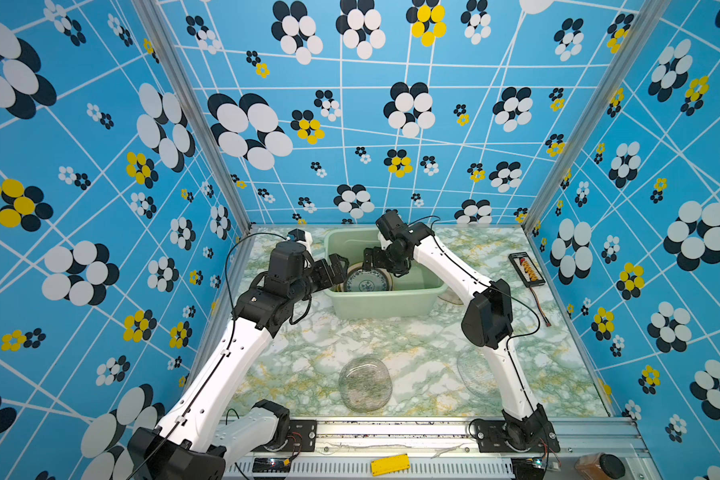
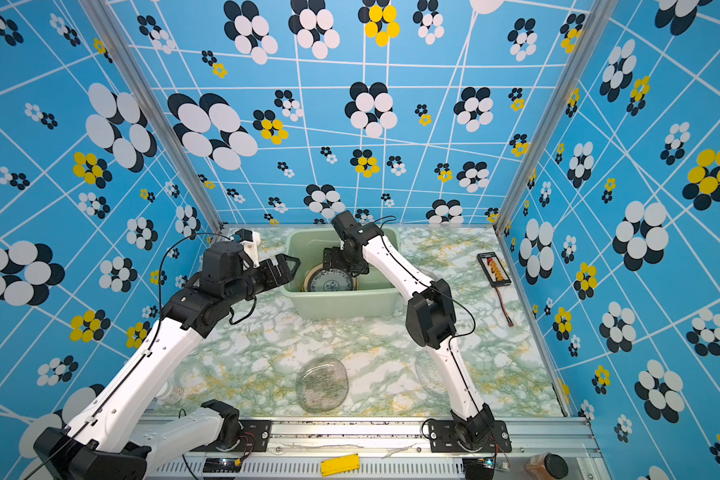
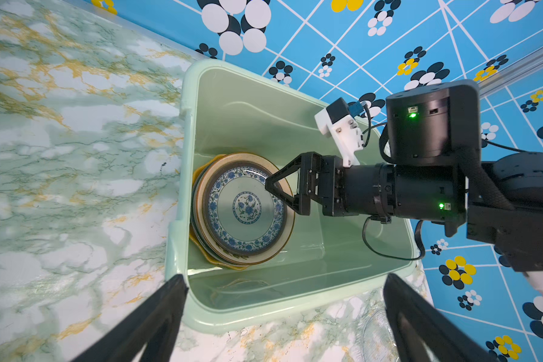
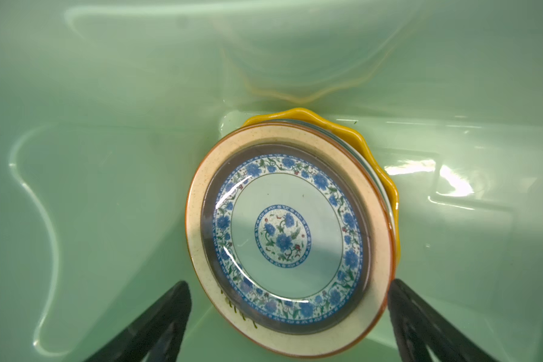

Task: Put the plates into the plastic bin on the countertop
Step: 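Lower the floral plate into the bin against the beige plate, then open the right gripper and reach toward the clear glass plate beside the bin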

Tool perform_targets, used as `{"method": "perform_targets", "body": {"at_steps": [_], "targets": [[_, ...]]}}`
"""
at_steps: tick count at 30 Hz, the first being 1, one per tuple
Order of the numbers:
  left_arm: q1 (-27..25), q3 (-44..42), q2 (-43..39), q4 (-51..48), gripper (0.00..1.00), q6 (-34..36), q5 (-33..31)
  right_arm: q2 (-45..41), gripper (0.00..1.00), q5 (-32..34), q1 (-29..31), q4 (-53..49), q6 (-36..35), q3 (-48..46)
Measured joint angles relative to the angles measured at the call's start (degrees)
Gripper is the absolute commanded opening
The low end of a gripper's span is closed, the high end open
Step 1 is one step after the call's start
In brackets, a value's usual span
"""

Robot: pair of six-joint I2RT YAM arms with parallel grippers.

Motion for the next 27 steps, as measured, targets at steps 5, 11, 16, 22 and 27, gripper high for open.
{"method": "perform_targets", "body": {"at_steps": [5, 11, 16, 22, 27], "targets": [[0.0, 1.1, -1.1, -1.3, 0.99, 0.0, 0.0, 0.0, 0.99, 2.4, 0.4, -3.3, -2.0, 1.2], [-0.2, 4.3, -1.3, -2.1, 0.99, 1.2, 1.8, -0.6, 0.99, 3.1, 0.4, -4.8, -4.0, 2.6], [-3.7, 10.6, 0.7, -4.6, 0.99, 5.6, 3.5, -6.4, 0.96, 2.8, -0.3, -6.0, -4.9, 3.5], [-11.5, 17.3, 3.9, -8.0, 0.99, 12.1, 3.2, -20.3, 0.92, 0.1, -6.8, -5.9, -3.9, -1.0], [-18.8, 21.1, 7.0, -11.0, 0.99, 16.7, 1.8, -35.1, 0.92, -2.1, -15.4, 0.0, -0.9, -19.8]]}}
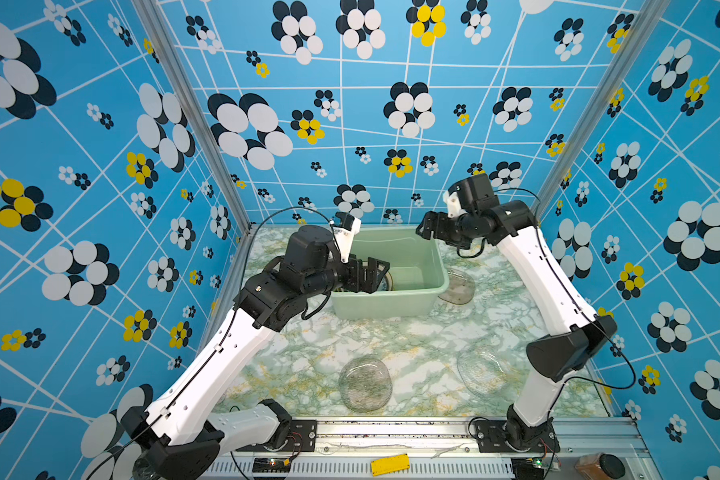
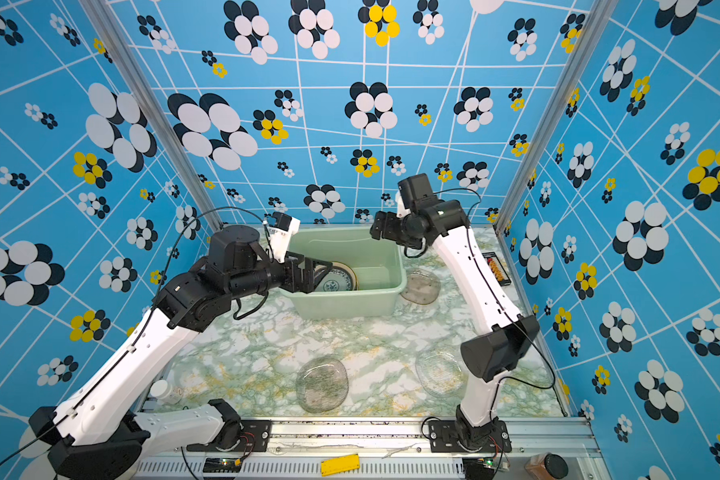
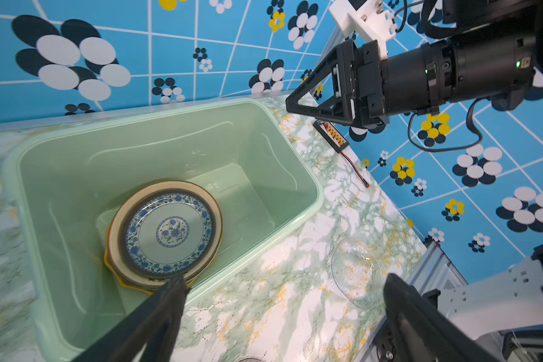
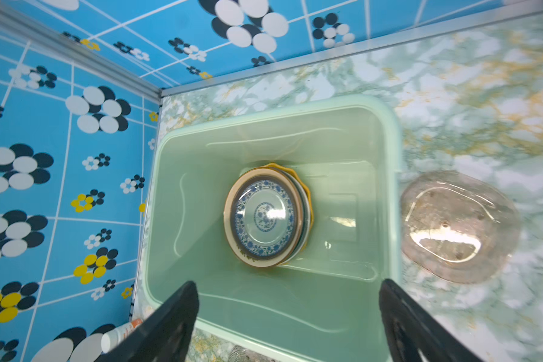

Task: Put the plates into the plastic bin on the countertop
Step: 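Open the right gripper and reach toward the clear glass plate beside the bin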

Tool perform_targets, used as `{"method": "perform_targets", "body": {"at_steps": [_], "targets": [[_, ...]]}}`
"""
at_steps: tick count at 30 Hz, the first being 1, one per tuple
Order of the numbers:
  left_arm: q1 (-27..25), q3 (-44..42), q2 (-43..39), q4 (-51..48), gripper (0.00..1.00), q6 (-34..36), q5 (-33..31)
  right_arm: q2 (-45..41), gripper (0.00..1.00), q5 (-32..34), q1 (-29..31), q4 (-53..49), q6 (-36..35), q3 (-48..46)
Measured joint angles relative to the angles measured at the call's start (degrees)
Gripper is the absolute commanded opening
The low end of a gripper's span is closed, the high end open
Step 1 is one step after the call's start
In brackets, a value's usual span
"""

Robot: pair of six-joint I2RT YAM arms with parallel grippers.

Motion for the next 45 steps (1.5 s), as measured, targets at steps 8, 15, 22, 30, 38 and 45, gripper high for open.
{"method": "perform_targets", "body": {"at_steps": [8, 15, 22, 30, 38, 45], "targets": [[-10.3, 1.7, 6.2, -2.8, 0.99, 4.0, -3.0, -17.8, 0.89, -7.2, -17.4, 14.8, 6.3, -36.1], [-16.2, 4.5, 12.5, -3.4, 0.99, 5.7, -4.2, -20.2, 0.84, -11.9, -29.2, 22.5, 6.6, -48.6], [-18.8, 7.0, 17.9, -3.3, 0.99, 5.9, -4.2, -11.0, 0.68, -17.4, -34.5, 32.7, 4.7, -53.7], [-19.1, 7.7, 20.9, -1.2, 0.99, 5.2, -2.3, 3.5, 0.66, -25.1, -34.9, 40.6, 1.0, -53.2], [-19.1, 6.7, 20.9, 3.4, 0.99, 4.8, 0.0, 10.3, 0.64, -30.1, -34.9, 42.4, -3.1, -51.2], [-19.1, 5.4, 20.9, 5.6, 0.99, 5.0, 1.2, 14.4, 0.61, -35.5, -33.9, 43.8, -6.2, -48.0]]}}
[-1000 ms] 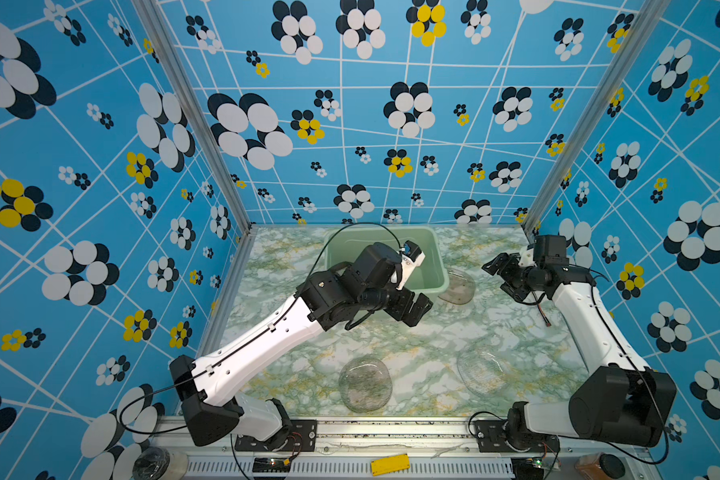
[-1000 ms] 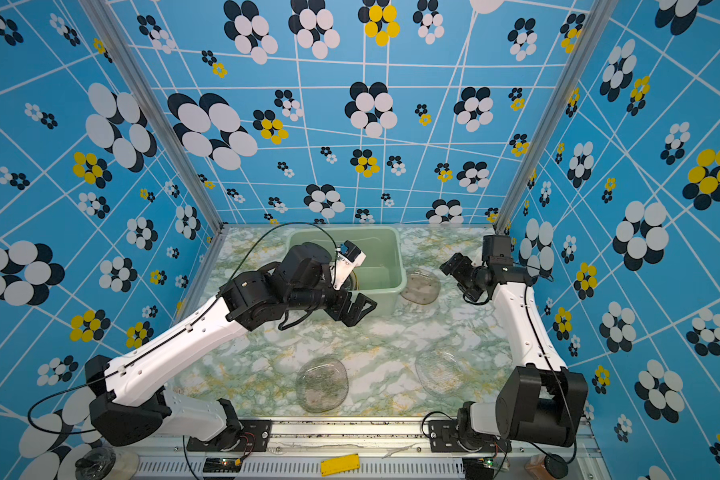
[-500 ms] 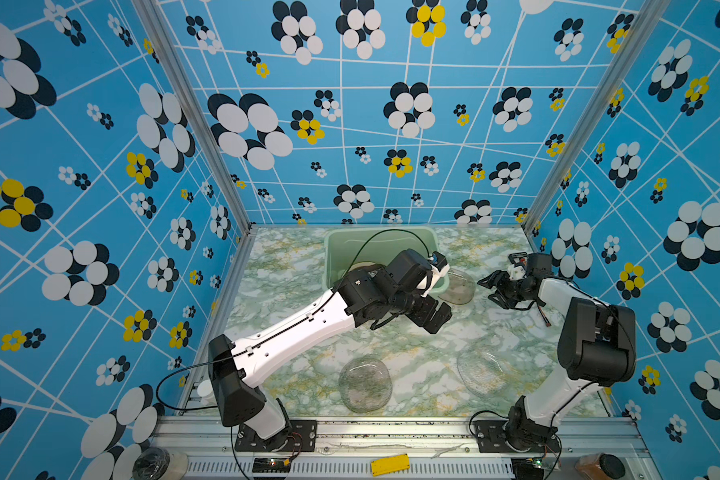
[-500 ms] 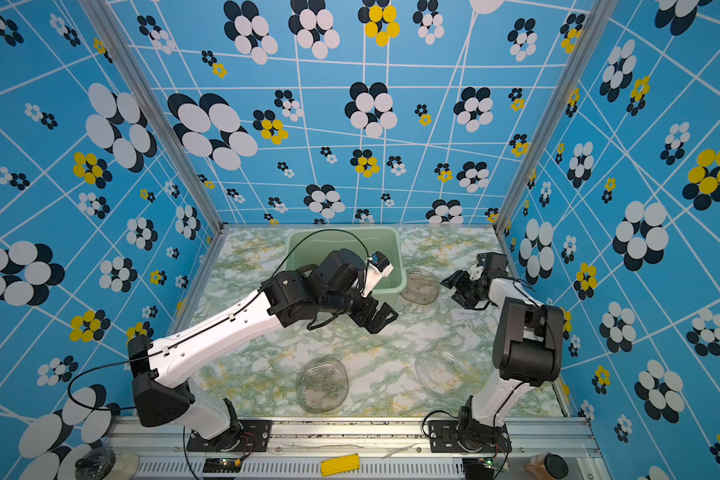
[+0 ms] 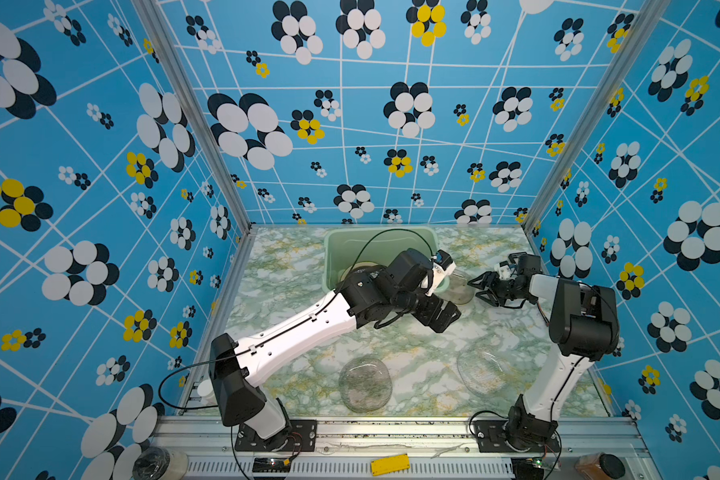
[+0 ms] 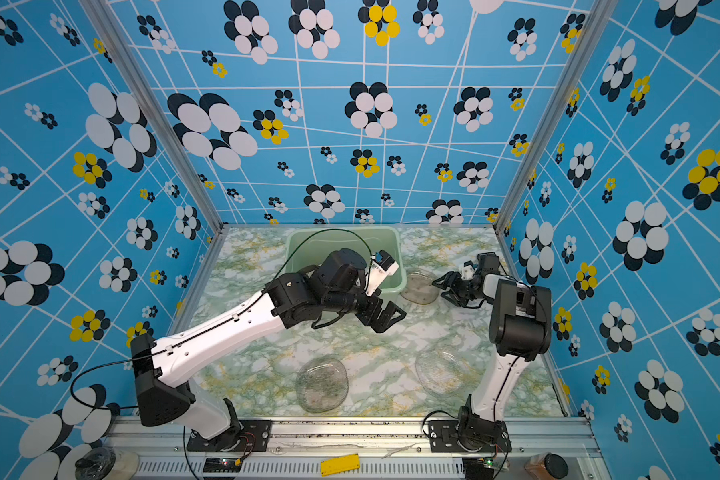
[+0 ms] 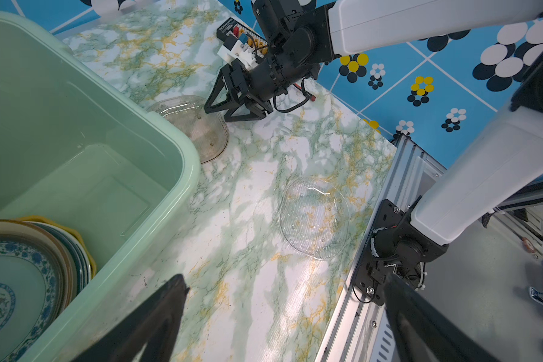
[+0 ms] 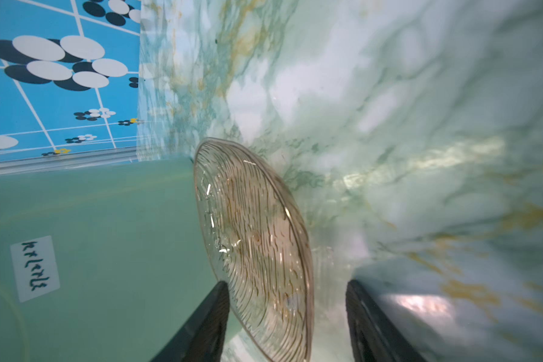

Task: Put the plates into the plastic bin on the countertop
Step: 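Open the right gripper and reach toward the clear glass plate beside the bin, then grasp the clear glass plate's rim with the right gripper and lift it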

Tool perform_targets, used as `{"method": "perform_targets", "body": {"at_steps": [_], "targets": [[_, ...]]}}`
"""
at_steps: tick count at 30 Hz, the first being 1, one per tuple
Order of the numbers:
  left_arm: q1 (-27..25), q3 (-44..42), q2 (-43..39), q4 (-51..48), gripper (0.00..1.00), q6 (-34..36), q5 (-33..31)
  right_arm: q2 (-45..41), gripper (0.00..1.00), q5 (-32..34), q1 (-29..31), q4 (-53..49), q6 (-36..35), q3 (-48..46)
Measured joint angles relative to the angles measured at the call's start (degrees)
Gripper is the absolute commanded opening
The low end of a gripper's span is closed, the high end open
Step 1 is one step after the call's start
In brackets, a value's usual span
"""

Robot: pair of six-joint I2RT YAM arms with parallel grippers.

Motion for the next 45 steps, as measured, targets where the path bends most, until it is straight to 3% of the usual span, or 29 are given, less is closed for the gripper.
{"method": "perform_targets", "body": {"at_steps": [7, 17, 27, 34, 39, 45], "targets": [[0.0, 0.2, 0.6, 0.7, 0.99, 0.5, 0.7, 4.4, 0.52, -3.7, 3.3, -1.2, -4.2, 4.6], [0.2, 1.6, 1.8, 0.3, 0.99, 0.9, 1.1, 8.3, 0.08, -2.6, 4.6, -7.1, -7.9, 9.7], [0.7, 1.7, 1.8, 0.2, 0.99, 0.7, 1.1, 0.7, 0.05, 2.3, 4.9, -8.5, -5.0, 7.1], [2.5, 0.5, -4.0, 1.6, 0.99, -0.2, -0.1, -12.1, 0.05, 13.9, 5.1, -18.0, -2.7, 8.5], [7.0, -1.8, -13.0, 3.1, 0.99, -2.6, -0.4, -22.8, 0.05, 22.8, 5.7, -27.6, -2.4, 11.6], [16.0, -4.0, -19.3, 2.7, 0.99, -7.8, 1.8, -31.5, 0.06, 29.2, 9.8, -38.2, -1.3, 19.0]]}}
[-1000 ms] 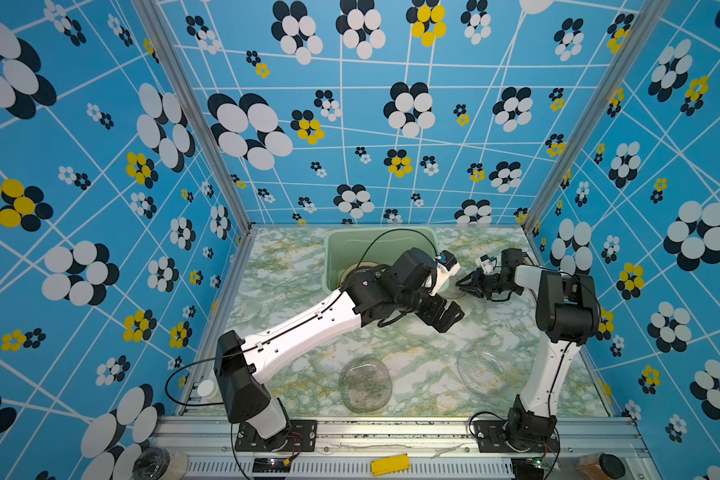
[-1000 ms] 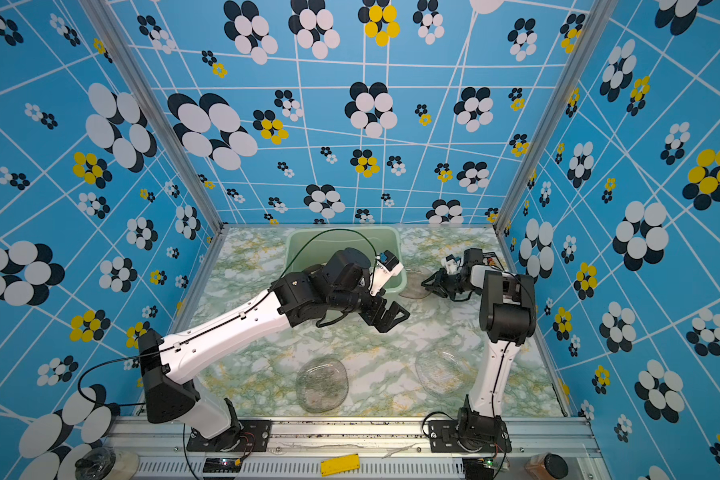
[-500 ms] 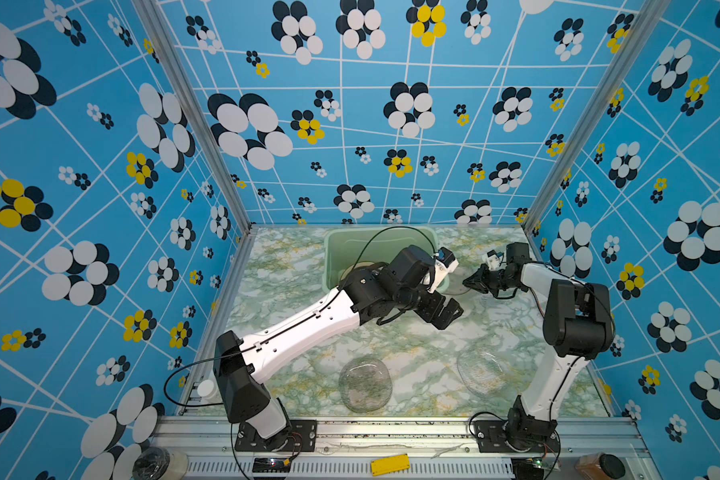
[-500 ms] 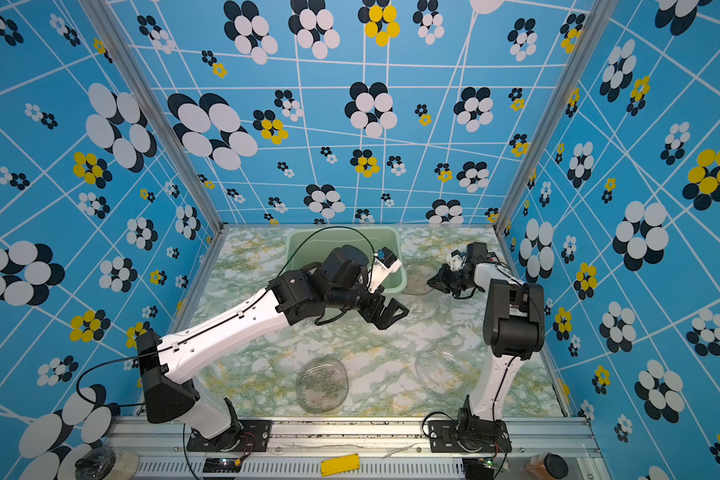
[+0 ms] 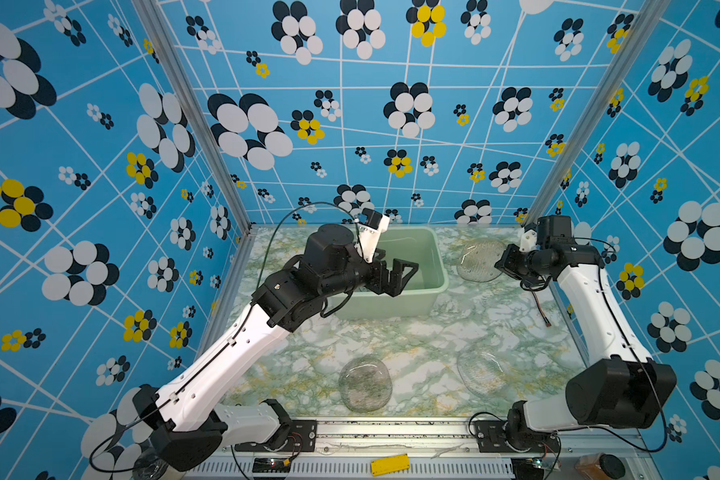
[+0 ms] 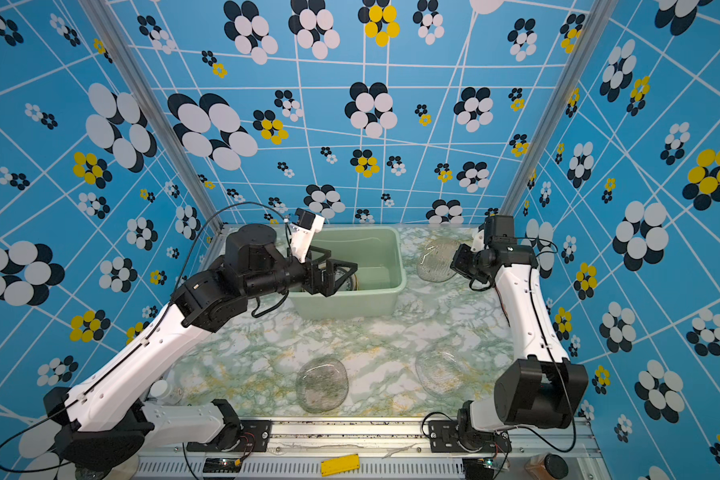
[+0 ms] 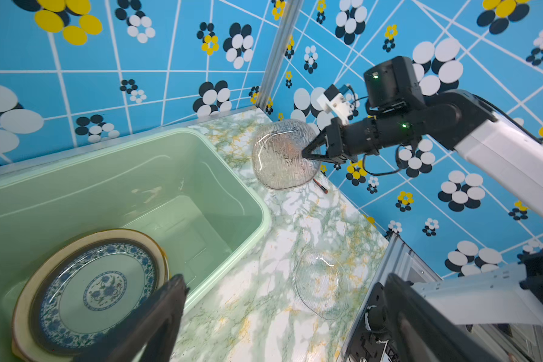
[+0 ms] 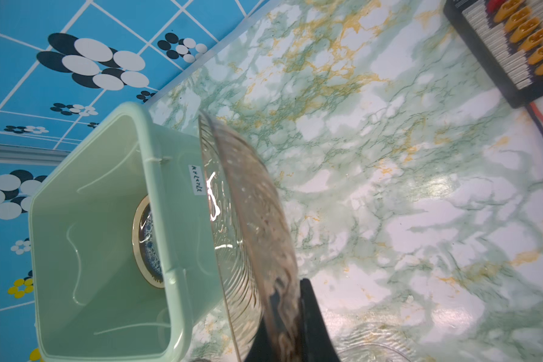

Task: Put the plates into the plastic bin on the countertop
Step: 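Grasp the clear glass plate's rim with the right gripper and lift it, then lower the clear glass plate into the bin against the floral plate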

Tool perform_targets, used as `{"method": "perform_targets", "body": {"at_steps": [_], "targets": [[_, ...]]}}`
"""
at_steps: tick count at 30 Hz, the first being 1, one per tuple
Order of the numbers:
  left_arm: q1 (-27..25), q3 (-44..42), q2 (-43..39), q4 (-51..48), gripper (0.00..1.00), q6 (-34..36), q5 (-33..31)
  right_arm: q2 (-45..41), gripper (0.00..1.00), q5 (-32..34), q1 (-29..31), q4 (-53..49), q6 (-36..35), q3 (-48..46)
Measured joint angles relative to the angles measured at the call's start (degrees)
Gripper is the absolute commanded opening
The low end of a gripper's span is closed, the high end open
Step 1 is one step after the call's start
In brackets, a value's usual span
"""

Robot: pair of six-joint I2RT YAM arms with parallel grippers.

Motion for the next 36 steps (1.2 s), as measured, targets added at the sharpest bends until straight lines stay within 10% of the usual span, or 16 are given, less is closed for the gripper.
{"method": "perform_targets", "body": {"at_steps": [10, 20, 36], "targets": [[13.8, -5.3, -2.9, -3.1, 0.99, -13.6, 7.5, -2.4, 0.07, 1.2, 12.9, -6.7, 5.0, 14.1], [22.1, -16.6, -7.9, -5.4, 0.99, -30.6, 10.3, 13.3, 0.07, -1.3, 27.2, -6.2, 7.3, 25.5], [24.5, -18.9, -10.6, -10.5, 0.99, -31.4, 5.9, 36.3, 0.07, -6.3, 35.0, -1.2, 9.2, 34.6]]}}
